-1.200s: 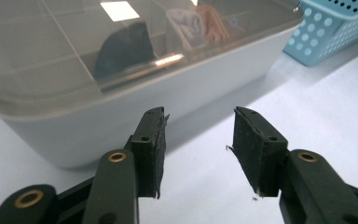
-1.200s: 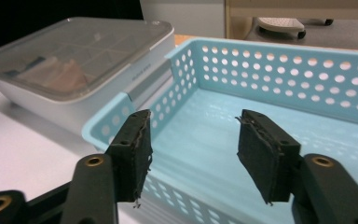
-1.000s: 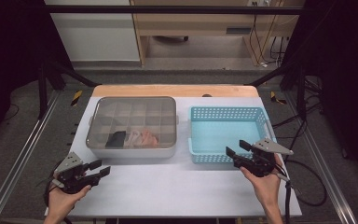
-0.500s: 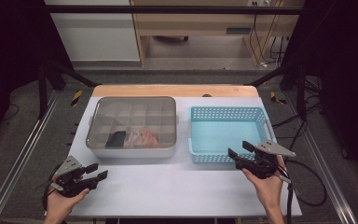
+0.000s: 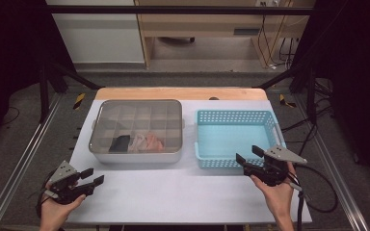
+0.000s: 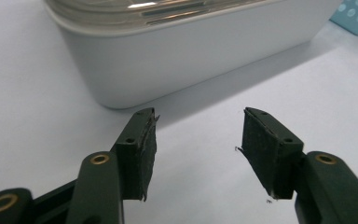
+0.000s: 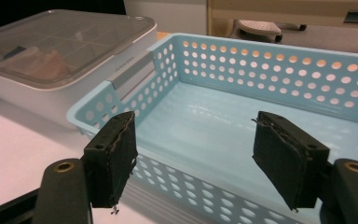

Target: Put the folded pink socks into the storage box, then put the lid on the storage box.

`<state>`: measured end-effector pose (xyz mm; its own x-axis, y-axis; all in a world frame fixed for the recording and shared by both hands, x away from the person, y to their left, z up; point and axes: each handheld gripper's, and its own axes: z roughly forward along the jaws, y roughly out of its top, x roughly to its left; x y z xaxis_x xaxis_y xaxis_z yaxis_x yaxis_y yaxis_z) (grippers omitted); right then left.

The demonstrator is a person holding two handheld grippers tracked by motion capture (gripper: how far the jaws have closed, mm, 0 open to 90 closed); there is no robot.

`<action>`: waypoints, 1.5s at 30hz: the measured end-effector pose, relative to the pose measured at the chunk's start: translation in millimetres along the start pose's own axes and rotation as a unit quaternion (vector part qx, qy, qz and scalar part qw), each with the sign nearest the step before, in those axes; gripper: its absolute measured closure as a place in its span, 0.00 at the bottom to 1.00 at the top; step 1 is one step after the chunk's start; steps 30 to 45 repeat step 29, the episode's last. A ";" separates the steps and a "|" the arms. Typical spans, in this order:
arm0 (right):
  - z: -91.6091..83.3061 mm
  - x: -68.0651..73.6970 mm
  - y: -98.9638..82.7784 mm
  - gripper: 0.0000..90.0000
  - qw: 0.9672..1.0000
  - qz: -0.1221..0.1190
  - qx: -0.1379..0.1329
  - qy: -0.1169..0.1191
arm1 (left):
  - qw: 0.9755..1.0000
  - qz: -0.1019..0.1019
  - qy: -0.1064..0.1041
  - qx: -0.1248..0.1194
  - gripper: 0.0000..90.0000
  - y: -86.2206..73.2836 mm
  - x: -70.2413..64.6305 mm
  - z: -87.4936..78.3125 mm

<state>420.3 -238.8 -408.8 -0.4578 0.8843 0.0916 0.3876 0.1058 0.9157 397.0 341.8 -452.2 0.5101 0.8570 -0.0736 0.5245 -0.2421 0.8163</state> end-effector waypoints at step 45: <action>-16.1 -20.1 -23.2 0.29 0.999 0.005 0.015 -0.041 | 0.999 -0.013 0.035 0.020 0.21 -17.6 29.8 5.4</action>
